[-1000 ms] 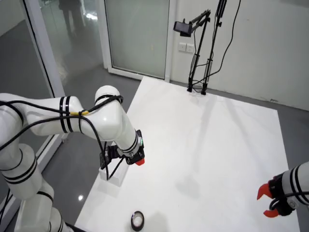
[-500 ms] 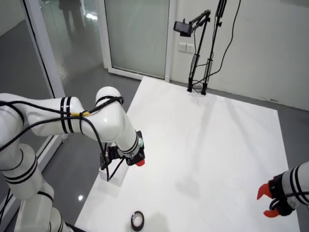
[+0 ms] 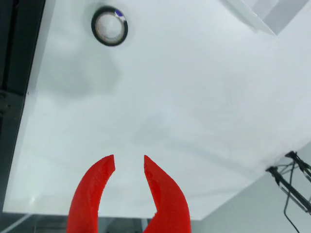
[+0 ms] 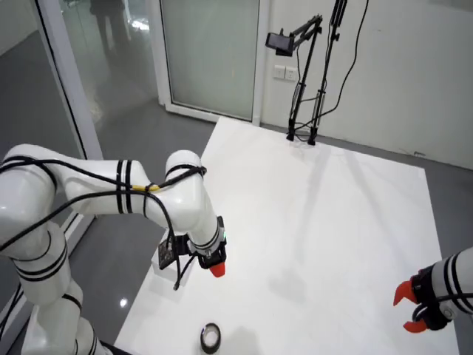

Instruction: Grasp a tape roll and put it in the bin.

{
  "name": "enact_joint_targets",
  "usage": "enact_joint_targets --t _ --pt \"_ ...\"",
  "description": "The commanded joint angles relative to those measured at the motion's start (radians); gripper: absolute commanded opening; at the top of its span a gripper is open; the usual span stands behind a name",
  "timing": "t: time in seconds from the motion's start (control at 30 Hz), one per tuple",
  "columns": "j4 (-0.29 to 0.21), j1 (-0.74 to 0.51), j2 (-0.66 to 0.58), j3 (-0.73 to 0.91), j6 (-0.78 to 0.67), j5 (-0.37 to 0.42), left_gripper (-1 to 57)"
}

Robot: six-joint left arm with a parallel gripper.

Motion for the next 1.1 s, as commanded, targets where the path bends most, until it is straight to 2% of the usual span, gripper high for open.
enact_joint_targets --t 0.03,0.27,0.37,0.83,1.1 --pt "-0.027 -0.007 0.172 0.0 -0.001 0.0 14.7" --pt "-0.061 0.004 0.255 0.008 -0.003 0.002 16.3" --pt "-0.062 0.007 0.287 0.012 -0.005 0.002 18.0" --pt "-0.045 0.021 0.452 0.026 -0.005 -0.003 19.4" --pt "-0.021 0.041 0.537 0.026 -0.005 -0.095 22.0"
